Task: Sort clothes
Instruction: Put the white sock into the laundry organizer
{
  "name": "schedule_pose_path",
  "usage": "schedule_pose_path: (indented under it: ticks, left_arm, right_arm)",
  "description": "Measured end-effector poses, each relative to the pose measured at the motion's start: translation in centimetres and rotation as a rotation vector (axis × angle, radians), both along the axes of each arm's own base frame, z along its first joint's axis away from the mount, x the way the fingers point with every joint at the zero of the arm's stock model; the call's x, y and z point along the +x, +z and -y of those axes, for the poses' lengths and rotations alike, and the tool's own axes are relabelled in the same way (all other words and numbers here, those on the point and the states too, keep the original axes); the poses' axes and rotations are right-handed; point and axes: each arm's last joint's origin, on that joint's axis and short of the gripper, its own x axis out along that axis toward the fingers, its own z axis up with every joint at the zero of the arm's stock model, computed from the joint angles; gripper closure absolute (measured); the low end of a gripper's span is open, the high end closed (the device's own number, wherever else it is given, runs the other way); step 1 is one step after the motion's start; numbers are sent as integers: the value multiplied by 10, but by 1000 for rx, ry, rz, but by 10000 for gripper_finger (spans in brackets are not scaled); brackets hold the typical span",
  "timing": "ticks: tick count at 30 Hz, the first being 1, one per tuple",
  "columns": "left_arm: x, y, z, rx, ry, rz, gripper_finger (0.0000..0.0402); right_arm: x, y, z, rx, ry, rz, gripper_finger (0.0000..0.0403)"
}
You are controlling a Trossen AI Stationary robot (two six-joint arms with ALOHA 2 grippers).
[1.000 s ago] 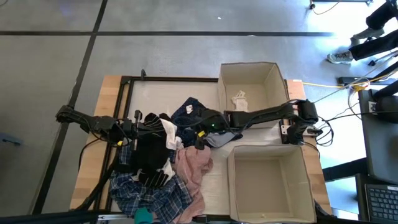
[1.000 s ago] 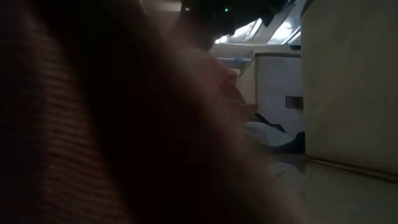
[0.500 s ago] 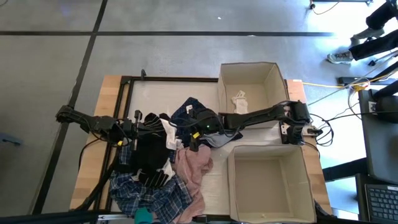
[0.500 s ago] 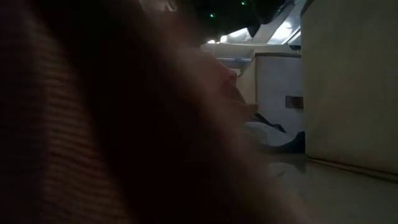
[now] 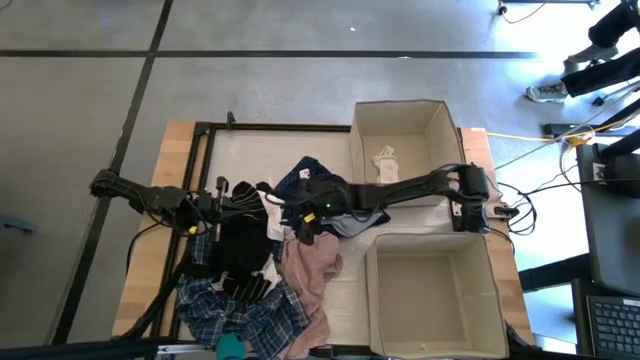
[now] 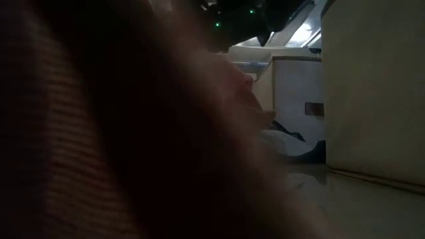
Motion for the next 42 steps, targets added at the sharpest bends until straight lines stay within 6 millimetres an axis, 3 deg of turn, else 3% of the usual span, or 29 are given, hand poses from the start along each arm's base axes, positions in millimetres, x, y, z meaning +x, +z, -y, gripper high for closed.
schedule_pose_path:
  ticks: [9,24,28,38,42]
  left_arm:
    - [0,0,0,2,5,-6,400]
    - [0,0,0,2,6,-5,400]
    - [0,0,0,2,6,-5,400]
    - [0,0,0,1,6,-6,400]
    - [0,-1,0,2,6,-6,400]
  right_arm:
    - [20,-13,-8,-31,47,-91,182]
    - [15,-21,-9,-134,58,-185,189]
    - [15,-21,-10,-143,89,-183,232]
    - [17,-29,-10,-187,113,-187,386]
    - [17,-29,-10,-195,105,-187,386]
